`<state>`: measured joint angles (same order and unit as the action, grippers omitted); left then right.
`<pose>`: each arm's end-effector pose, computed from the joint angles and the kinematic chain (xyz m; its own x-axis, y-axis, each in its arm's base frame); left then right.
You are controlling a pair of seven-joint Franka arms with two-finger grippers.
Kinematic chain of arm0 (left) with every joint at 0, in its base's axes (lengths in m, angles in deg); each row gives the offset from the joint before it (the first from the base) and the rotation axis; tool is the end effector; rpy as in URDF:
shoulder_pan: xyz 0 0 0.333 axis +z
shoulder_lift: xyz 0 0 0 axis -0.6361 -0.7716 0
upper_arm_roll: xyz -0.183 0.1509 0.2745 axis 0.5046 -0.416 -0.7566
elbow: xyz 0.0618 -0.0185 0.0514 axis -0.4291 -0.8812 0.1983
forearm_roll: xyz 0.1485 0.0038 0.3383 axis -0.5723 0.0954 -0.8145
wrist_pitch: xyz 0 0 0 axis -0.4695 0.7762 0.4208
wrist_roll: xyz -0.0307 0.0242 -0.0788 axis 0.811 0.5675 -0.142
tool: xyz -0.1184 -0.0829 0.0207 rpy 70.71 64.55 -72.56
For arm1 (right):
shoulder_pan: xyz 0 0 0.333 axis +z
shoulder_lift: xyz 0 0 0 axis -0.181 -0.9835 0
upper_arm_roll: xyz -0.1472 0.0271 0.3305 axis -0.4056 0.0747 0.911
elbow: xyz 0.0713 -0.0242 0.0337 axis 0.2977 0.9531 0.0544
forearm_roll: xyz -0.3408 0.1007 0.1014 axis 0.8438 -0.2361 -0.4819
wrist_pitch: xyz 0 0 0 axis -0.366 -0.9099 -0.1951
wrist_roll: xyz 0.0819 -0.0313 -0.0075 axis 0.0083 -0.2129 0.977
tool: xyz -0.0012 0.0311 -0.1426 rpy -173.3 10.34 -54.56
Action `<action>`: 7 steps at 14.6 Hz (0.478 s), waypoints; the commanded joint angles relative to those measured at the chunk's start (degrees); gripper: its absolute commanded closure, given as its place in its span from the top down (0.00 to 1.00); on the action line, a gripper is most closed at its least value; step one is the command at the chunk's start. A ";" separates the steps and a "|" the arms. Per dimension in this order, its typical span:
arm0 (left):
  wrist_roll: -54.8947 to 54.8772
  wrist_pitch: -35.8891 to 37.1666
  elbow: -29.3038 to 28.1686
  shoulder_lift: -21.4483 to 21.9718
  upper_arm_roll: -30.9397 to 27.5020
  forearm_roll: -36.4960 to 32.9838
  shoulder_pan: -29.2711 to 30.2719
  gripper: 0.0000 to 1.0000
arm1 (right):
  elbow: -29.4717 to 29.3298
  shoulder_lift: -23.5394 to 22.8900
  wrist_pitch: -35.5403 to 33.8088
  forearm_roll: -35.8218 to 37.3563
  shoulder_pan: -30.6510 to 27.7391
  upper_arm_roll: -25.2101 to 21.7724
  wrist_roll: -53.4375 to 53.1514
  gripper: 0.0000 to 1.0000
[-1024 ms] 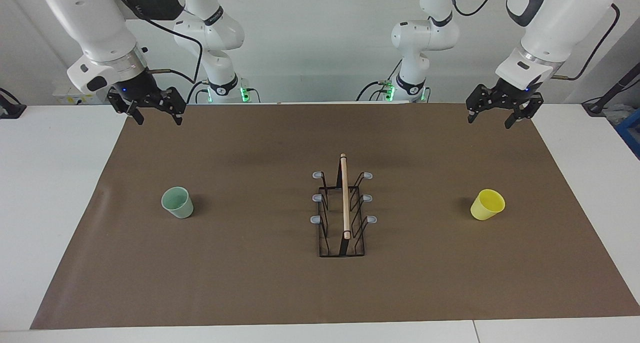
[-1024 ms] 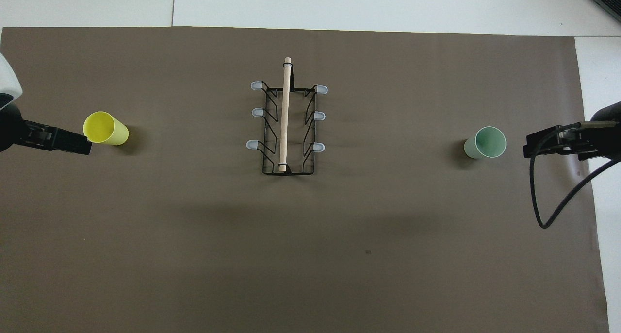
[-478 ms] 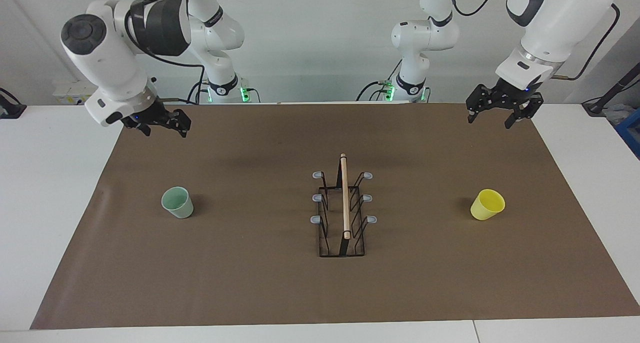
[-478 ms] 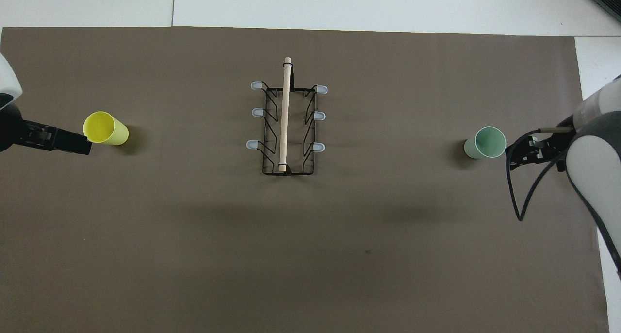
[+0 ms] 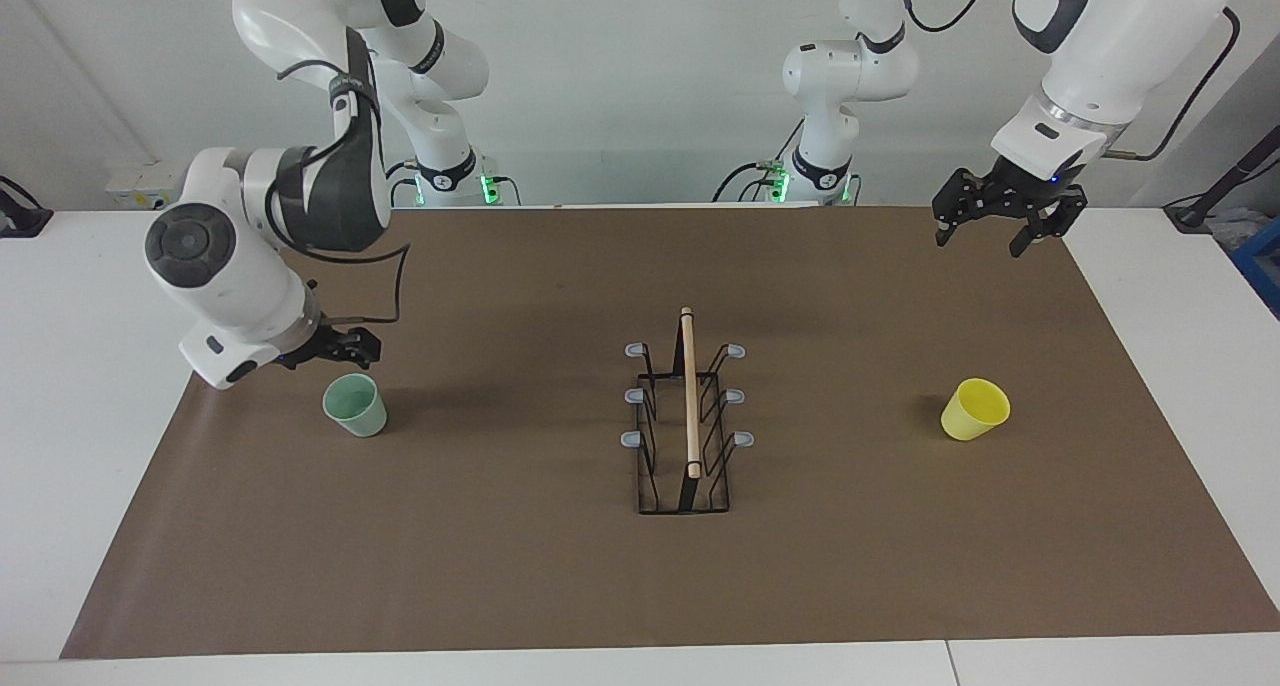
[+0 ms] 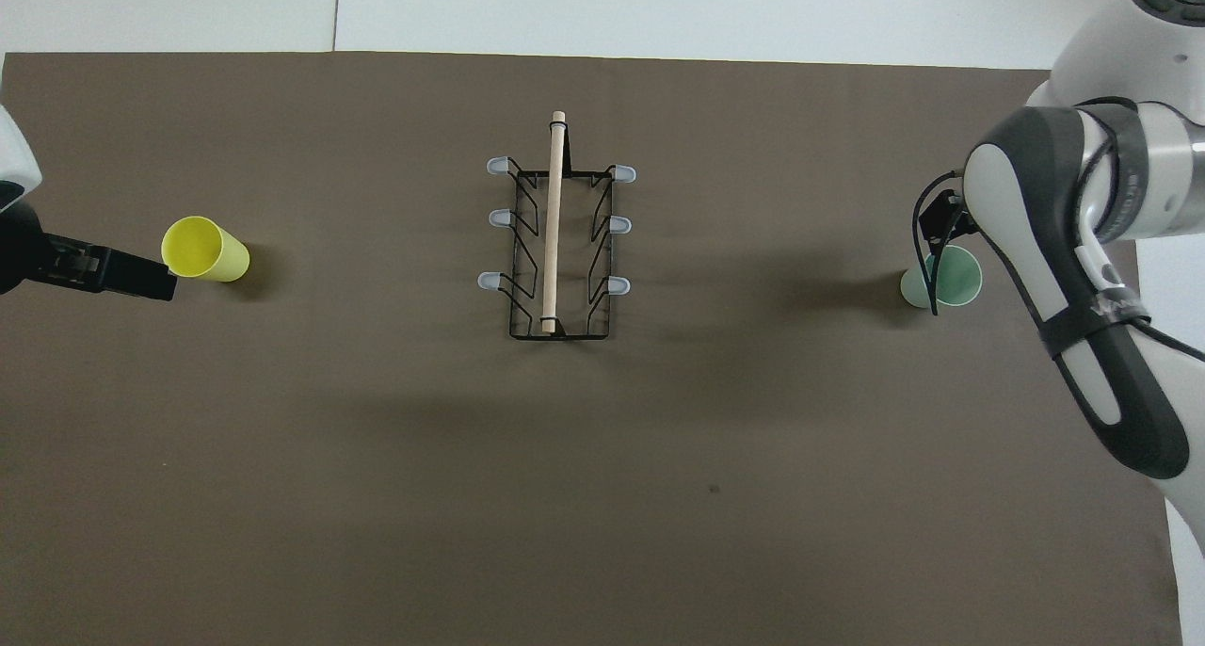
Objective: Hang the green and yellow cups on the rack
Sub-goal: 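Grasp the pale green cup with the right gripper and lift it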
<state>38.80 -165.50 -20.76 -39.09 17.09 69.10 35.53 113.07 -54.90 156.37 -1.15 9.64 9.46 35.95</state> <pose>0.5221 -0.0375 0.6208 0.9709 -0.2389 0.0140 -0.2393 -0.9699 0.0441 0.6696 -0.0121 0.4163 0.9590 0.0585 -0.2772 0.0919 -0.9898 0.1089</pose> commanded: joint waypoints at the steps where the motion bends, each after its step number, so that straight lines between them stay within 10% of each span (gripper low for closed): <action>1: 0.09 0.16 0.53 0.36 -0.05 -1.83 0.28 1.00 | -8.22 -8.64 -0.37 6.15 1.66 2.34 3.58 1.00; 7: 0.09 1.48 4.30 -2.62 -0.66 -1.22 0.63 1.00 | -2.64 -9.72 0.78 13.73 5.70 3.57 12.47 1.00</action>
<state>38.79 -165.44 -19.65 -39.36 16.87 68.21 36.03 108.02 -65.08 156.91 10.35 14.25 12.47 45.55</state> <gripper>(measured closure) 0.000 0.000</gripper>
